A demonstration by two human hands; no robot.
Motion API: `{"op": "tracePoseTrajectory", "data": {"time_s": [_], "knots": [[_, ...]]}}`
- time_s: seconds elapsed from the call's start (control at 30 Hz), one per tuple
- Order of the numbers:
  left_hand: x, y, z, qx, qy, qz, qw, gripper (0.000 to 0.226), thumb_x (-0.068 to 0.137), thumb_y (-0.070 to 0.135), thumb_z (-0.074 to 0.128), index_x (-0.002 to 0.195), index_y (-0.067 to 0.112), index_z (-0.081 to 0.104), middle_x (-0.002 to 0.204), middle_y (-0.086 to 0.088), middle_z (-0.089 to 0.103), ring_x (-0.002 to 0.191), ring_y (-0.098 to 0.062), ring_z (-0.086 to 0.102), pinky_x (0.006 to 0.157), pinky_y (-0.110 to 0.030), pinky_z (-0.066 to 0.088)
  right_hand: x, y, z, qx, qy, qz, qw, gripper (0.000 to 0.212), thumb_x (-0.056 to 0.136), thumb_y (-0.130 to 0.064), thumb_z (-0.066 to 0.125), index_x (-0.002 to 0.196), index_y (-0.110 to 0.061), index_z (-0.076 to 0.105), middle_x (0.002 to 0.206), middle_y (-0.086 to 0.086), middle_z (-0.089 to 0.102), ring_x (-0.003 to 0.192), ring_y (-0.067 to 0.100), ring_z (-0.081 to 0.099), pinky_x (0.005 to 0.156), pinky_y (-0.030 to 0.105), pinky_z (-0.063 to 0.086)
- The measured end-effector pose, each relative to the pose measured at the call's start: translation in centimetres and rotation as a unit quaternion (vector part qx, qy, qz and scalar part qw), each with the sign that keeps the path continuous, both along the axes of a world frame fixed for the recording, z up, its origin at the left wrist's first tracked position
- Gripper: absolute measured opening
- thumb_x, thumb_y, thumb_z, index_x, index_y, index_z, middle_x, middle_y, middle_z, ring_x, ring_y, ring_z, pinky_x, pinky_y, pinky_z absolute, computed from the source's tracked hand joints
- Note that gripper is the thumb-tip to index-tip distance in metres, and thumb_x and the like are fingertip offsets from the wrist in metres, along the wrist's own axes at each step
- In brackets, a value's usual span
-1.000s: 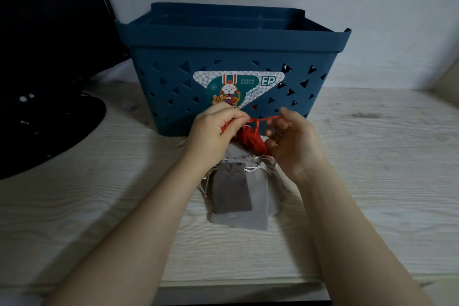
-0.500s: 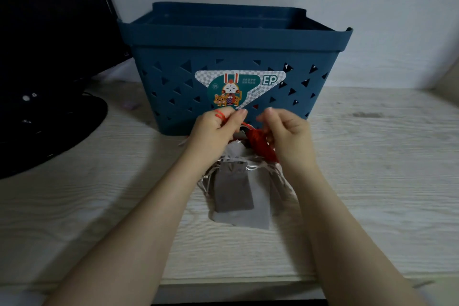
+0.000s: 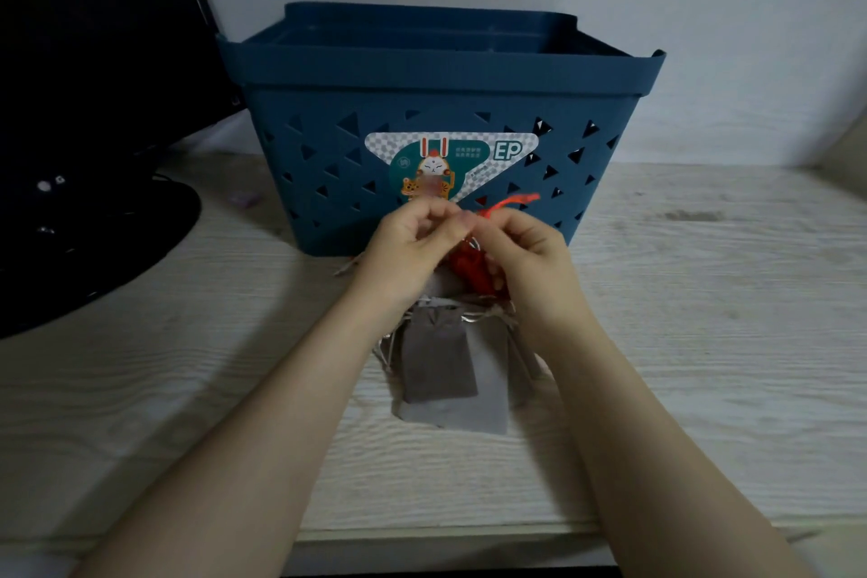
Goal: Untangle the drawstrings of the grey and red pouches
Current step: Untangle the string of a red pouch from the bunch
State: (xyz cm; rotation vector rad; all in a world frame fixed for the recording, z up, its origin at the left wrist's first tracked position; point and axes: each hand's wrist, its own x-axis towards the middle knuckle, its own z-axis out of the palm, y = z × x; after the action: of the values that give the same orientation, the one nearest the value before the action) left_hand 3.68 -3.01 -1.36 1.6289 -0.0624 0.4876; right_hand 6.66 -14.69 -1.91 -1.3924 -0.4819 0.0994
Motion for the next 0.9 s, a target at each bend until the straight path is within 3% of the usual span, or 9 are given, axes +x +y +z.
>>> {"op": "tracePoseTrajectory", "data": {"time_s": [0.13, 0.2, 0.33, 0.4, 0.47, 0.6, 0.67, 0.77, 0.9], "knots": [[0.3, 0.2, -1.2, 0.132, 0.000, -0.008, 0.991, 0.009, 0.075, 0.026, 0.066, 0.070, 0.026, 0.059, 0.068, 0.002, 0.062, 0.066, -0.009, 0.056, 0.068, -0.028, 0.047, -0.1, 0.0, 0.2, 0.082, 0.099, 0.017, 0.992, 0.022, 0.093, -0.011, 0.051, 0.075, -0.011, 0.062, 0.049, -0.002, 0.052, 0.043, 0.004, 0.047, 0.043, 0.015, 0.038], [0.4, 0.0, -1.4, 0.149, -0.009, -0.012, 0.989, 0.007, 0.077, 0.026, 0.063, 0.071, 0.029, 0.060, 0.070, 0.003, 0.062, 0.067, -0.010, 0.055, 0.068, -0.029, 0.046, 0.0, 0.0, 0.3, 0.099, 0.114, 0.026, 0.988, 0.021, 0.094, -0.010, 0.049, 0.078, -0.009, 0.063, 0.050, -0.004, 0.057, 0.045, 0.004, 0.052, 0.045, 0.016, 0.041], [-0.2, -0.5, -0.3, 0.020, -0.003, -0.042, 0.999, 0.020, 0.089, 0.007, 0.056, 0.073, 0.017, 0.062, 0.062, 0.012, 0.063, 0.062, 0.004, 0.055, 0.062, -0.009, 0.041, 0.6, -0.1, 0.1, 0.102, 0.123, -0.002, 0.987, 0.026, 0.093, -0.013, 0.050, 0.078, -0.015, 0.071, 0.058, -0.001, 0.046, 0.055, 0.011, 0.040, 0.053, 0.023, 0.034], [-0.3, -0.3, 0.0, -0.073, 0.021, -0.087, 0.993, 0.019, 0.082, 0.012, 0.056, 0.064, 0.016, 0.062, 0.063, 0.009, 0.063, 0.065, -0.001, 0.057, 0.063, -0.012, 0.042, 0.6, -0.2, 0.2, 0.120, 0.131, 0.009, 0.984, 0.025, 0.092, -0.010, 0.048, 0.080, -0.012, 0.071, 0.061, -0.001, 0.051, 0.060, 0.014, 0.043, 0.056, 0.024, 0.038], [-0.2, -0.2, 0.1, -0.105, 0.033, -0.096, 0.989, 0.020, 0.074, 0.017, 0.052, 0.055, 0.018, 0.056, 0.069, 0.001, 0.060, 0.069, -0.009, 0.056, 0.063, -0.016, 0.044, 0.3, -0.4, 0.5, 0.107, 0.109, 0.024, 0.988, 0.023, 0.091, -0.003, 0.047, 0.085, -0.008, 0.068, 0.062, -0.002, 0.057, 0.059, 0.011, 0.052, 0.056, 0.019, 0.045], [0.6, 0.0, -0.6, -0.133, 0.091, 0.009, 0.987, 0.033, 0.082, 0.020, 0.052, 0.050, 0.020, 0.046, 0.057, 0.005, 0.055, 0.064, -0.012, 0.052, 0.061, -0.022, 0.043, -0.2, 0.0, 0.5, 0.042, 0.000, -0.013, 0.999, 0.022, 0.089, 0.003, 0.053, 0.085, -0.013, 0.067, 0.073, 0.001, 0.067, 0.075, 0.010, 0.064, 0.074, 0.020, 0.051], [0.8, 0.2, -0.8, -0.095, 0.099, 0.053, 0.989, 0.034, 0.077, 0.026, 0.052, 0.044, 0.021, 0.045, 0.052, 0.006, 0.046, 0.063, -0.017, 0.044, 0.066, -0.030, 0.035, -0.2, 0.1, 0.1, -0.007, -0.082, -0.057, 0.995, 0.021, 0.087, -0.002, 0.059, 0.086, -0.020, 0.070, 0.081, -0.001, 0.072, 0.086, 0.012, 0.066, 0.082, 0.026, 0.051], [0.6, 0.3, -0.8, -0.009, 0.092, 0.070, 0.993, 0.043, 0.083, 0.015, 0.049, 0.041, 0.022, 0.042, 0.047, 0.010, 0.038, 0.055, -0.011, 0.036, 0.061, -0.031, 0.028, 0.0, 0.2, -0.7, -0.087, -0.214, -0.116, 0.966, 0.023, 0.087, -0.009, 0.058, 0.098, -0.026, 0.070, 0.096, -0.008, 0.071, 0.104, 0.015, 0.059, 0.093, 0.030, 0.046], [0.0, -0.1, -0.6, 0.189, 0.061, 0.039, 0.979, 0.024, 0.071, 0.025, 0.041, 0.048, 0.020, 0.037, 0.052, 0.002, 0.035, 0.056, -0.012, 0.034, 0.056, -0.033, 0.023, 0.5, 0.4, -1.3, -0.117, -0.226, -0.081, 0.964, 0.030, 0.088, -0.009, 0.050, 0.108, -0.021, 0.069, 0.109, 0.000, 0.068, 0.116, 0.015, 0.052, 0.102, 0.028, 0.040]]}}
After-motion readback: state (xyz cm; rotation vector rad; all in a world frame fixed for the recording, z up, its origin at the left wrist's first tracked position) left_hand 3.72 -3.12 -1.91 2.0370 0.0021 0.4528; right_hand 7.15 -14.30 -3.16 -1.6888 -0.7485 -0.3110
